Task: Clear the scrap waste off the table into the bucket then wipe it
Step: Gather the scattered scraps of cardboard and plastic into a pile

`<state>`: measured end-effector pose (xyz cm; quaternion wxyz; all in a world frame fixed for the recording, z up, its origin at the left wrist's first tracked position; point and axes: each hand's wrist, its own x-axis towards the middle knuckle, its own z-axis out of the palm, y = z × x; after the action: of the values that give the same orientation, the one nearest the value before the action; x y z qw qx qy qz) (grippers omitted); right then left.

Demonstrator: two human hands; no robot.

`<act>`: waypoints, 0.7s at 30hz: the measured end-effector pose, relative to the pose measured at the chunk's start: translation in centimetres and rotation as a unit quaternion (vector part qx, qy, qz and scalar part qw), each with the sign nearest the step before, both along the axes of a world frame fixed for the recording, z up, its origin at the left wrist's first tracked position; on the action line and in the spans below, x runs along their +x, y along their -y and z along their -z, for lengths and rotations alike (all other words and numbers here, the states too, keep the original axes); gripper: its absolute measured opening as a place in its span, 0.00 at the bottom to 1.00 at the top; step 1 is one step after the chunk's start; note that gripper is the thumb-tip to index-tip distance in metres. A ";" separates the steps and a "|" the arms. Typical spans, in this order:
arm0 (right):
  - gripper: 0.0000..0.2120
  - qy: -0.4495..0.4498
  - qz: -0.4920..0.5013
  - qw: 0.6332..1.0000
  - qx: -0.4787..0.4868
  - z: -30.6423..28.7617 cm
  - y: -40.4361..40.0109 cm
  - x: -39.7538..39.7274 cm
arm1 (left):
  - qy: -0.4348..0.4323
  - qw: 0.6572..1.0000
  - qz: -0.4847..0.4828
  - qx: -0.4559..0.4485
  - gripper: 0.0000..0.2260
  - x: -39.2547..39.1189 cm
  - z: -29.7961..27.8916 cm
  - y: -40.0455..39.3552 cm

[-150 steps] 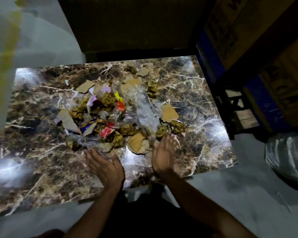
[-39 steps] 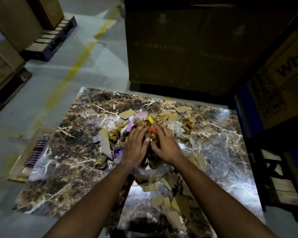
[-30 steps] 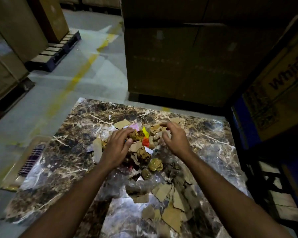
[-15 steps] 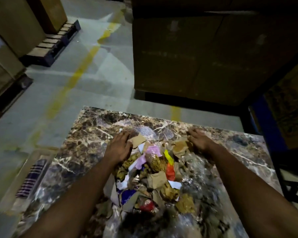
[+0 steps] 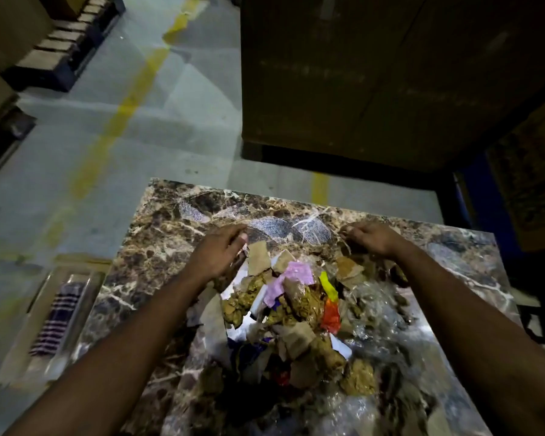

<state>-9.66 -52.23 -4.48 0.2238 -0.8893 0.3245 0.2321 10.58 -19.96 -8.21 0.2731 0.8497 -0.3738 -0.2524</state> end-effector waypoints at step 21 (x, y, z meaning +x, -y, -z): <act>0.21 0.106 0.088 0.990 0.019 2.8 -1.6 -11.9 | -0.114 0.988 0.063 -0.078 0.24 -8.3 2.2 1.4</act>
<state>-21.57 -50.62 -7.24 0.2931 -0.8724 0.3717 0.1215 2.25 -21.36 -10.41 0.3632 0.7661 -0.4115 -0.3343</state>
